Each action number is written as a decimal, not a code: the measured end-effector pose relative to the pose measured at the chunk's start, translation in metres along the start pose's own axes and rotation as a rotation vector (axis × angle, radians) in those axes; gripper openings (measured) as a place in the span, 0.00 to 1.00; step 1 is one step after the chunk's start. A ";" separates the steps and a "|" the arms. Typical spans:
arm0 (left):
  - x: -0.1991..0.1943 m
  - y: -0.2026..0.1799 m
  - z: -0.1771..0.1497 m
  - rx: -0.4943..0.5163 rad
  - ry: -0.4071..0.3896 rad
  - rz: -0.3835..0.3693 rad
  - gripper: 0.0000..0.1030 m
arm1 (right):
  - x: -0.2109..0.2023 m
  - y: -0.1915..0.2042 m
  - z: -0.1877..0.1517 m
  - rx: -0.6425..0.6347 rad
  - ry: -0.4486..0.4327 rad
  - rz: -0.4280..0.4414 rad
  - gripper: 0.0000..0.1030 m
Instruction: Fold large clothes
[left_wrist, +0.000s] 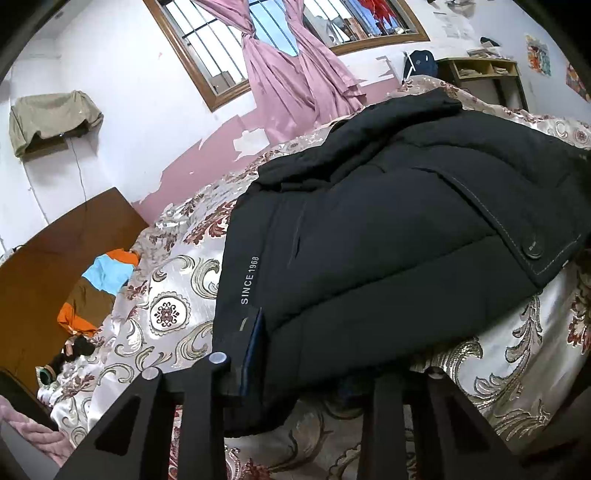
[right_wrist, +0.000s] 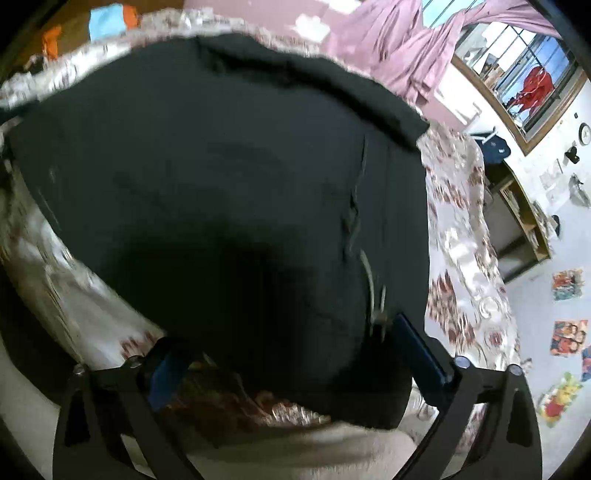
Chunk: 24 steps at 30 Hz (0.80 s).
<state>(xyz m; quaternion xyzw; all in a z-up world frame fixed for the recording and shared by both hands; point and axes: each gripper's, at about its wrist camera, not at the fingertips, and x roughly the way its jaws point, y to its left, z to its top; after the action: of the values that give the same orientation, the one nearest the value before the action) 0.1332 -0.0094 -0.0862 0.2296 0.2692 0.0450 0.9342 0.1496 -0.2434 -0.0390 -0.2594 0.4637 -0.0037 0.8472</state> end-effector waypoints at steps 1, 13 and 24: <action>0.001 0.000 0.000 0.001 0.002 -0.002 0.24 | -0.002 0.000 0.000 0.004 -0.005 -0.006 0.75; -0.040 0.022 0.029 -0.088 -0.123 -0.008 0.08 | -0.068 0.001 -0.004 0.058 -0.291 -0.046 0.06; -0.102 0.071 0.060 -0.189 -0.228 -0.039 0.07 | -0.161 -0.025 -0.020 0.206 -0.594 -0.066 0.03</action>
<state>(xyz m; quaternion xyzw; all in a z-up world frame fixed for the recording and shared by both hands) 0.0811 0.0081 0.0400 0.1388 0.1601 0.0257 0.9769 0.0482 -0.2346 0.0893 -0.1770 0.1845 -0.0020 0.9668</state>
